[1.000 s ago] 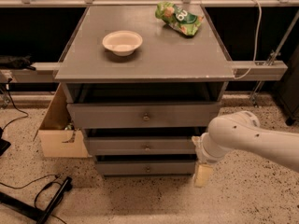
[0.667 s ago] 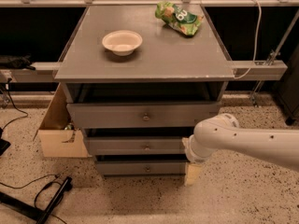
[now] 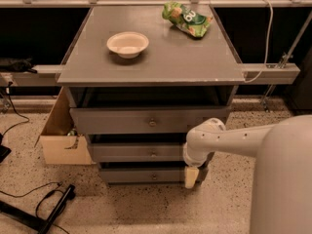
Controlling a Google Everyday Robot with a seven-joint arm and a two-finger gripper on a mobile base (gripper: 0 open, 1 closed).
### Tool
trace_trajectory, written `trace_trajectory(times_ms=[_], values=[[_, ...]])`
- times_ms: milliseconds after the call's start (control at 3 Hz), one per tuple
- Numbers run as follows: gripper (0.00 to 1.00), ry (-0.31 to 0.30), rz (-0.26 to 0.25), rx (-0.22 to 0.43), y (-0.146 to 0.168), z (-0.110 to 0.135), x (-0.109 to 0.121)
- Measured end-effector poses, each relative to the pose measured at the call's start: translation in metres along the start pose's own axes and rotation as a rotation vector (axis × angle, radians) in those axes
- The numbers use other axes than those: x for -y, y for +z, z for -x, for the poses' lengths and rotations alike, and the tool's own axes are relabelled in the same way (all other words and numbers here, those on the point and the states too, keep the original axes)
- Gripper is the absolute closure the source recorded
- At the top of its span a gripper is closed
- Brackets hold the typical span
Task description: Open middle drawer
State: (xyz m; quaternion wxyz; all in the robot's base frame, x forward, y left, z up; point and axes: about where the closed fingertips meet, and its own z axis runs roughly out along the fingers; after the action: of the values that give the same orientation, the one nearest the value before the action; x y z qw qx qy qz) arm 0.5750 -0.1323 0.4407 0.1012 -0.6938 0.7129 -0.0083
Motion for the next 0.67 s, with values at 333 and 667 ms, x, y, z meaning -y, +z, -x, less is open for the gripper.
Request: trace_trajectory(times_ms=[333, 667], values=[[0.0, 0.032, -0.014, -0.016, 0.019, -0.004, 0.015], [0.0, 0.066, -0.038, -0.037, 0.032, -0.007, 0.031]])
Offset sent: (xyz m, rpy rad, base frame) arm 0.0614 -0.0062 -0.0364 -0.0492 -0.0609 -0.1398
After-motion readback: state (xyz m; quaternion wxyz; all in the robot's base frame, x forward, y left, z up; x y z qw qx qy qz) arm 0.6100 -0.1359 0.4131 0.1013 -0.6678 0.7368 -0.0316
